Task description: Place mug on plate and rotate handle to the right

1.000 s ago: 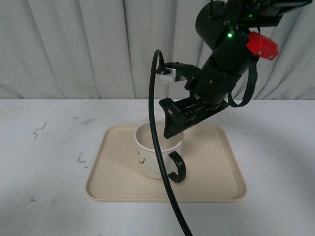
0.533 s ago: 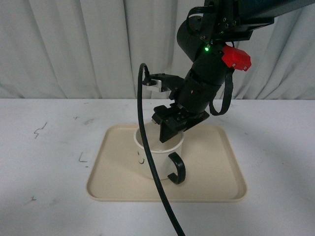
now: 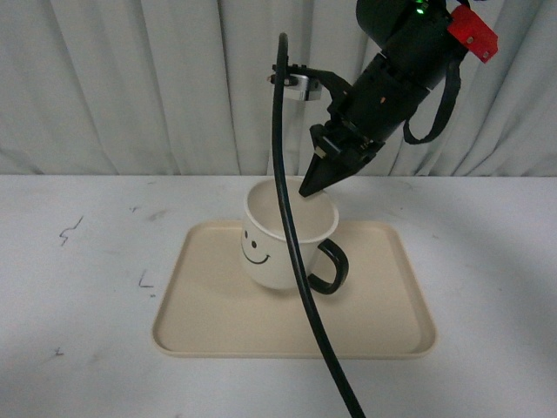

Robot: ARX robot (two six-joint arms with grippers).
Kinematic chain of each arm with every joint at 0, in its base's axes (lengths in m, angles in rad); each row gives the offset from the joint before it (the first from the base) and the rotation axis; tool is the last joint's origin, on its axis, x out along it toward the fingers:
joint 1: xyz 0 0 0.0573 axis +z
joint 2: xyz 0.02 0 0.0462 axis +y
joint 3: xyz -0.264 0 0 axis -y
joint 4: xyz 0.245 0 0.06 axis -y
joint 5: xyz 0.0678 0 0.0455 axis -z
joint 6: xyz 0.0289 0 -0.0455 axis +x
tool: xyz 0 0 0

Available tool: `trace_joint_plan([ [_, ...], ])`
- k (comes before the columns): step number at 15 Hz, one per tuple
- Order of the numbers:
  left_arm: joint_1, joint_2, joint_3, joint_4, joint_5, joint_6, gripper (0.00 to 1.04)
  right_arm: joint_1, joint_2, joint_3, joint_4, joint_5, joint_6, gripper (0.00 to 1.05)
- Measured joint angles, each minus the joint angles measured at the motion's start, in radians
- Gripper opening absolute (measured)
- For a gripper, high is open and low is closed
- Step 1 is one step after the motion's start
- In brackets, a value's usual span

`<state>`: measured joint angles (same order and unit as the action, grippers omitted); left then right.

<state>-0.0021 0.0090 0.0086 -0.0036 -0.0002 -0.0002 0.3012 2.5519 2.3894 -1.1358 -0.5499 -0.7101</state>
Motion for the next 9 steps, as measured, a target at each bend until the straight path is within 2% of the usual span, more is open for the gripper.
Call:
trace_joint_plan([
  [3,0.0,0.0,0.0,0.0,0.0,0.0,0.98,-0.014,-0.143,-0.257,0.118,-0.055,-0.165,0.03],
  [6,0.0,0.0,0.0,0.0,0.0,0.0,0.98,-0.014,-0.185,-0.335,0.137,-0.045,-0.215,0.03],
  [9,0.0,0.0,0.0,0.0,0.0,0.0,0.98,-0.015,-0.185,-0.361,0.13,0.004,-0.241,0.03],
])
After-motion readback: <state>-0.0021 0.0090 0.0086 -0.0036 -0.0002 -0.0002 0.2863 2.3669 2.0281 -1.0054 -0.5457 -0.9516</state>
